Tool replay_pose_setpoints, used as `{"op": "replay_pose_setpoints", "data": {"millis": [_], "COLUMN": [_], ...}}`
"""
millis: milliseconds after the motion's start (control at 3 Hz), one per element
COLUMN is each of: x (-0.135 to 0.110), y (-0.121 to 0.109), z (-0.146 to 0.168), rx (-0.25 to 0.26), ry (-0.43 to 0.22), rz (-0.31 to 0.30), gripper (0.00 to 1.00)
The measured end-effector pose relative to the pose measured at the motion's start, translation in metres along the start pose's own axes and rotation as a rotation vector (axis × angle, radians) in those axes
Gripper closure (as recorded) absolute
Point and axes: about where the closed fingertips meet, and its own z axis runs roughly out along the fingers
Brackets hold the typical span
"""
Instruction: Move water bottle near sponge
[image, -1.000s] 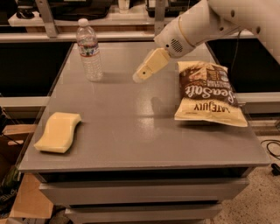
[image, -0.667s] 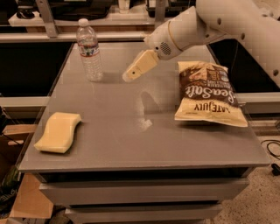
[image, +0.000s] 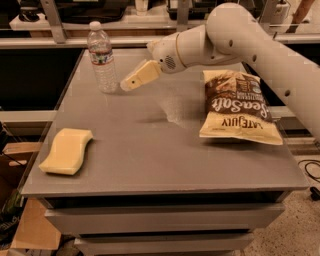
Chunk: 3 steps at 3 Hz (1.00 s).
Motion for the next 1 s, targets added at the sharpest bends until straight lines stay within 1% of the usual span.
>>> {"op": "replay_pose_setpoints", "data": {"millis": [333, 667, 1000], "x": [-0.013, -0.022, -0.031], "y": [0.002, 0.004, 0.005], "z": [0.022, 0.042, 0.057], "rx": [-0.02, -0.043, -0.071], "ry": [-0.101, -0.166, -0.206], "rz": [0.003, 0.011, 0.012], "gripper": [0.0, 0.0, 0.0]}}
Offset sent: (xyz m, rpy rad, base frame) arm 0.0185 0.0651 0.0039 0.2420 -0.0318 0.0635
